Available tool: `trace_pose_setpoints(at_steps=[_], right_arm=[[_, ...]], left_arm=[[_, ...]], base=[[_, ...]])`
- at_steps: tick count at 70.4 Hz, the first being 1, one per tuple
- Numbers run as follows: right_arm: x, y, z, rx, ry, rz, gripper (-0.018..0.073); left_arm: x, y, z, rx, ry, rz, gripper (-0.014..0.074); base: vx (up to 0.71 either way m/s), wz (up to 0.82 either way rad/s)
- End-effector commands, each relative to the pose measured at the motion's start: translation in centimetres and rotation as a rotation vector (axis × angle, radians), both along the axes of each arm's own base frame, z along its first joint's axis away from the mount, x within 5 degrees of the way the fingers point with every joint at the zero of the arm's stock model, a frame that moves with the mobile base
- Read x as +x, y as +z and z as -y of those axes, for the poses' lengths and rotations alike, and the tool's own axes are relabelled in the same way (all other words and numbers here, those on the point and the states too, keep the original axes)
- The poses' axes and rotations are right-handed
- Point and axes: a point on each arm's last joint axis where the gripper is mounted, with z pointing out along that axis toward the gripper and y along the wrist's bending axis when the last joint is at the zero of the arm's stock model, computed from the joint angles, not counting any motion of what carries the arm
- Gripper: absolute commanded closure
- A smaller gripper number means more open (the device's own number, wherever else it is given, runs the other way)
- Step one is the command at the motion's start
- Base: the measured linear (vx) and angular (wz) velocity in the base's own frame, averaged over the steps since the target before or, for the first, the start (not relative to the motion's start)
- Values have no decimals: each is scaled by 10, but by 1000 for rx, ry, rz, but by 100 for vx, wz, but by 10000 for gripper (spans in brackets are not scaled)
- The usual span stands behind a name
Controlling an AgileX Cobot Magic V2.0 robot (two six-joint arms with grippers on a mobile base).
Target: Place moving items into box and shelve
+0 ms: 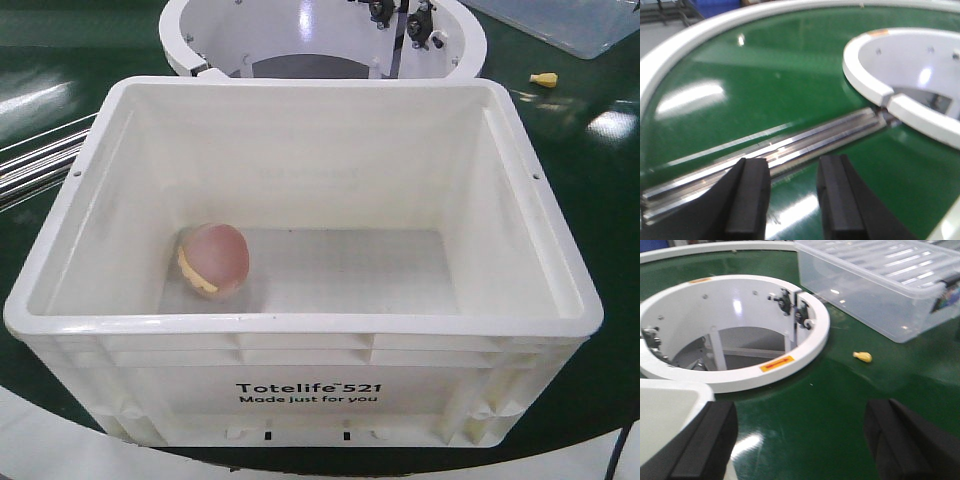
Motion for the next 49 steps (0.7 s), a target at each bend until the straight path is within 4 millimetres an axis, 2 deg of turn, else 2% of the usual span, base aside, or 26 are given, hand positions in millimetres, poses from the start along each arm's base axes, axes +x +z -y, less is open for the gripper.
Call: trace_pose_setpoints(at_steps=[1, 13, 19, 32, 40, 49], right_arm=[[-2, 15, 7, 0, -47, 67, -6], [-3, 12, 4, -5, -19, 37, -6], [-4, 11, 4, -7, -10, 26, -6], [-5, 8, 3, -44, 14, -13, -6], [-5, 6, 2, -51, 25, -29, -6], [-5, 6, 2, -49, 24, -27, -6]], left_arm=[[11, 0, 3, -9, -48, -20, 216], [31, -34, 15, -79, -186, -172, 216], [35, -41, 18, -101, -207, -203, 216], [31, -43, 20, -134, -239, -241, 223], [25, -55, 14, -117, -276, -382, 223], [15, -65, 3, -104, -220, -532, 223]], base=[[0, 0], [0, 0], [0, 0], [0, 0], [0, 0], [0, 0]])
